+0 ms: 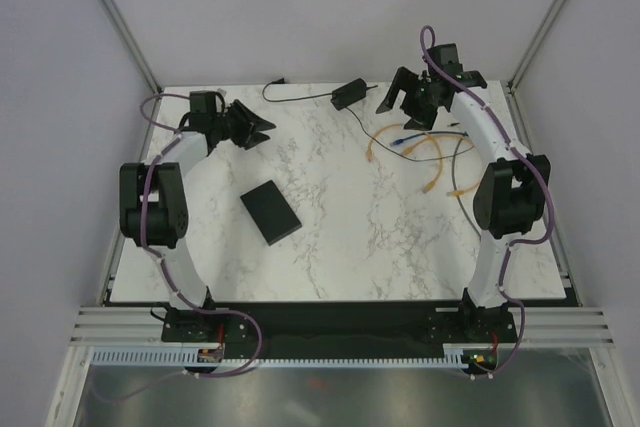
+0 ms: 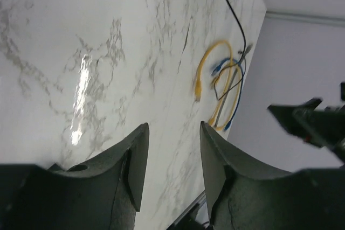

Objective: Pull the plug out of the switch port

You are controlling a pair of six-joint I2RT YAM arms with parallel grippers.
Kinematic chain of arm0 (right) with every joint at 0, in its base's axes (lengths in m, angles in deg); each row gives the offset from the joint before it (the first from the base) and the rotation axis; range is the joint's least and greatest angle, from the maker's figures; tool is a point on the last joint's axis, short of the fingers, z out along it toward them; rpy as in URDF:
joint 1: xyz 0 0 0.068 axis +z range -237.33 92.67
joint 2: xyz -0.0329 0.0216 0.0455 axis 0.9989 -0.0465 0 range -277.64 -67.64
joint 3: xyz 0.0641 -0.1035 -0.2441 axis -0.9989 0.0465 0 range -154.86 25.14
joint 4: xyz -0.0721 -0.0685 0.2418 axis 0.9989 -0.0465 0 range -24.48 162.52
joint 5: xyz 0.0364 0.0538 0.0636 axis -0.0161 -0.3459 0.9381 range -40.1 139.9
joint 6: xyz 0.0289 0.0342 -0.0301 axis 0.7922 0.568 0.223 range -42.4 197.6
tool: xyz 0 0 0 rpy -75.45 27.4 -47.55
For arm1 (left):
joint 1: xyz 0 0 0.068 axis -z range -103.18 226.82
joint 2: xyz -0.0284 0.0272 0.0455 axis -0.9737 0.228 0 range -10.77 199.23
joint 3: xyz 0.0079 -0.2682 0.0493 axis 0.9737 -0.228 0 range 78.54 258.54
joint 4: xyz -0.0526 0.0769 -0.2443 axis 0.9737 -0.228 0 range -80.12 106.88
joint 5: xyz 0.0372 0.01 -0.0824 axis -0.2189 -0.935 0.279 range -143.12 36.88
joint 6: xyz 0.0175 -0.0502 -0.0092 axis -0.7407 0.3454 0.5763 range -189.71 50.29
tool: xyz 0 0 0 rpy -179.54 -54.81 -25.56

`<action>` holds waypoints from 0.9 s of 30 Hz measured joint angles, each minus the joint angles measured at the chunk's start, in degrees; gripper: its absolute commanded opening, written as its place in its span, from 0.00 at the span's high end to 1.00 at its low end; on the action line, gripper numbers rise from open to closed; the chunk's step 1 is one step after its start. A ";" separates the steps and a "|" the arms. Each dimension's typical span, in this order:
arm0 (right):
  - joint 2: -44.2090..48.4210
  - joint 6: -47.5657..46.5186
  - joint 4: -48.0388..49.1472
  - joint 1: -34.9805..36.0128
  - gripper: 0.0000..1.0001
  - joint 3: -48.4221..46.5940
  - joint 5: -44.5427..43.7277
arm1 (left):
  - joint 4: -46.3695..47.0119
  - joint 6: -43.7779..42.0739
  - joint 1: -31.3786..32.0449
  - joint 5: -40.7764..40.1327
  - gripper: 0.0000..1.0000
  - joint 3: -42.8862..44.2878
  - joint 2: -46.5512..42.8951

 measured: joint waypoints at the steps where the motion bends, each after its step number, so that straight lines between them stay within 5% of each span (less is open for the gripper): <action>1: 0.50 -0.11 -0.46 0.83 0.02 1.70 0.31 | 3.82 3.69 0.83 -2.12 0.49 0.46 1.99; 6: 3.54 -1.53 -2.62 1.79 0.02 8.61 1.18 | 16.44 17.66 6.23 -12.94 0.44 8.24 13.88; 13: 10.56 -4.24 -3.04 0.87 0.02 14.53 1.18 | 20.26 32.33 11.28 -24.37 0.44 25.03 28.79; 27: 11.08 -6.05 -3.06 -1.77 0.02 15.63 2.08 | 21.31 46.90 11.19 -36.87 0.47 28.83 37.29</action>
